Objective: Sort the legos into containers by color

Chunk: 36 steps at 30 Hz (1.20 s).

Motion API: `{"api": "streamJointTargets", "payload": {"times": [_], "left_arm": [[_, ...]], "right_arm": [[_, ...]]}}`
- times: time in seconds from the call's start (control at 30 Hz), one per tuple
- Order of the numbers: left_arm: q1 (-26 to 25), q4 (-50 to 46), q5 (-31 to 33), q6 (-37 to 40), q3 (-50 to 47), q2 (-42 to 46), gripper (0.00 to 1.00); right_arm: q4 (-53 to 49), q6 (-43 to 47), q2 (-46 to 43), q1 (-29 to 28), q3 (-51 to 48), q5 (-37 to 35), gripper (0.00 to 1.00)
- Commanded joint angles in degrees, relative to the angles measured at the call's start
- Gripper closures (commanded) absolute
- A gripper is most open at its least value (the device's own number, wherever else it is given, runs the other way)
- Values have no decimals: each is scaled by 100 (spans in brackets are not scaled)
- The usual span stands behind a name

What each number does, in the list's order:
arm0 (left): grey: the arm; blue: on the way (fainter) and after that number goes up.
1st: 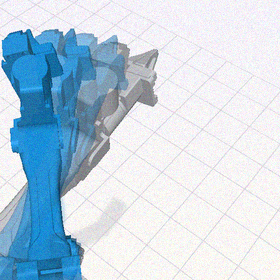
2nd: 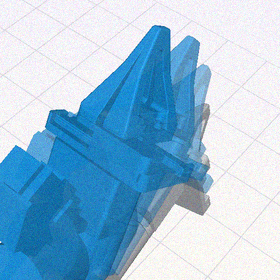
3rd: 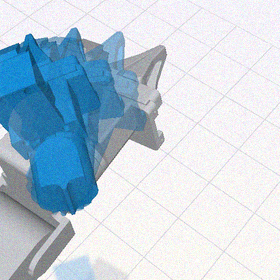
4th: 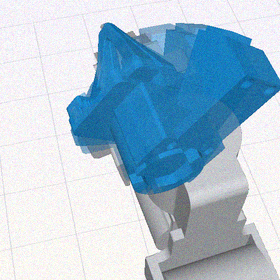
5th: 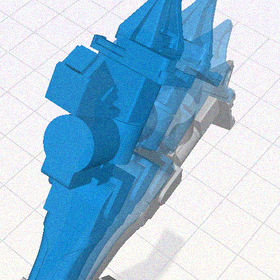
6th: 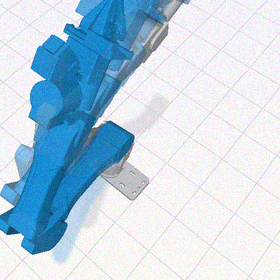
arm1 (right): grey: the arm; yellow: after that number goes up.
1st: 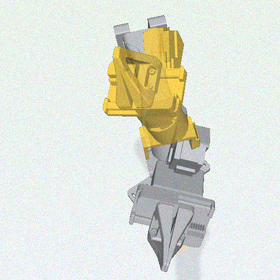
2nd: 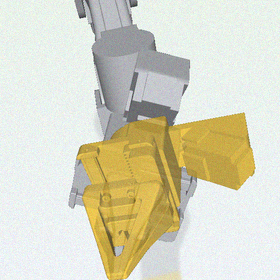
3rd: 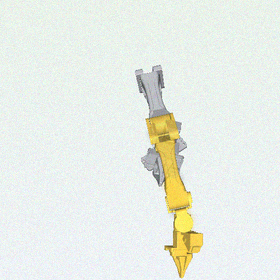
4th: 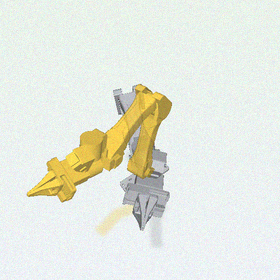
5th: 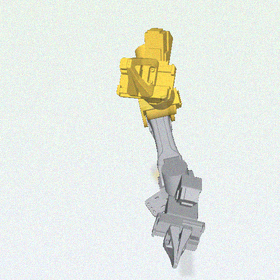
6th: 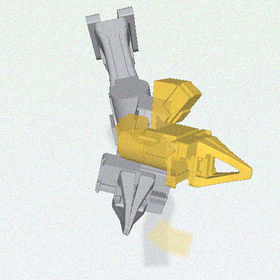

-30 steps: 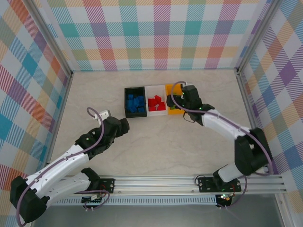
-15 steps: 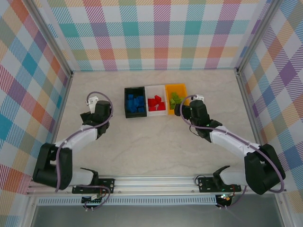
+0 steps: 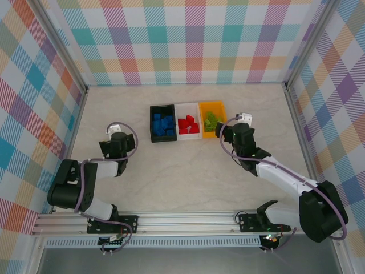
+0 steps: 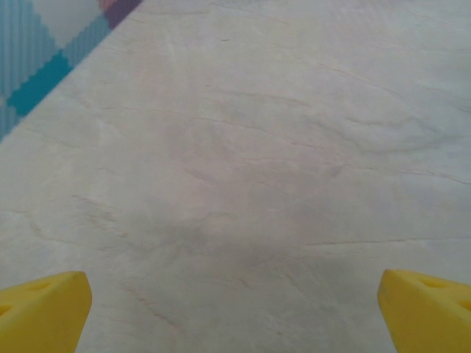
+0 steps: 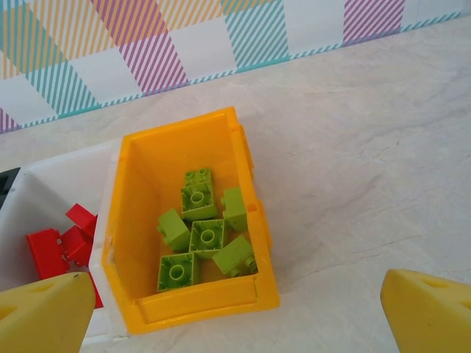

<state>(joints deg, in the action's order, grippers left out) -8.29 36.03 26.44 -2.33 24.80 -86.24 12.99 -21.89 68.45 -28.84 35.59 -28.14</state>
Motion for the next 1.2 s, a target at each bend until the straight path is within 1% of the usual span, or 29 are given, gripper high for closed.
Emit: {"api": "streamJointTargets", "payload": {"times": [0.0,0.03,0.07,0.13,0.17,0.2,0.23,0.3,0.37,0.47,0.6,0.7,0.77,0.8,0.87,0.9,0.93,0.97,1.17], "left_arm": [[144,1227,-960,275,-226,-303,0],[164,1762,-929,290,-345,-445,0],[183,1247,-875,179,-206,-291,0],[210,1326,-859,174,-210,-352,0],[213,1155,-874,147,-180,-312,0],[213,1297,-863,175,-202,-347,0],[214,1174,-876,155,-173,-314,0],[214,1220,-876,163,-196,-308,0],[214,1237,-875,165,-201,-312,0],[207,1242,-875,166,-201,-325,0],[210,1240,-878,163,-205,-316,0],[214,1248,-869,163,-203,-323,0],[214,1248,-869,170,-205,-315,0],[211,1248,-872,171,-207,-316,0],[210,1244,-877,172,-212,-315,0],[212,1248,-876,168,-198,-323,0],[213,1240,-870,171,-203,-315,0],[214,1244,-877,167,-201,-316,0],[212,1240,-874,174,-200,-324,0]], "right_arm": [[675,667,-234,0,-201,-181,0],[764,802,-302,38,-275,-170,0],[810,983,-382,89,-340,-125,0],[795,1313,-507,244,-430,-52,0],[808,1524,-550,355,-481,-10,0],[850,1742,-576,449,-554,3,0],[1038,2008,-589,552,-682,24,0],[1643,2444,-513,734,-1043,132,0],[2170,2704,-303,972,-1341,127,0],[2269,2682,238,1459,-1404,212,0],[3374,2418,879,2044,-1606,1177,0],[3586,2286,1369,2331,-1503,1683,0],[4146,2221,1834,2447,-1591,1900,0],[4475,2228,2040,2462,-1610,1890,0],[3728,2154,1916,2531,-1374,1997,0],[3884,2115,2017,2572,-1358,2032,0],[3606,2004,1946,2660,-1289,2087,0],[3604,1960,1938,2731,-1293,2168,0],[3614,1962,1924,2728,-1309,2154,0]]}}
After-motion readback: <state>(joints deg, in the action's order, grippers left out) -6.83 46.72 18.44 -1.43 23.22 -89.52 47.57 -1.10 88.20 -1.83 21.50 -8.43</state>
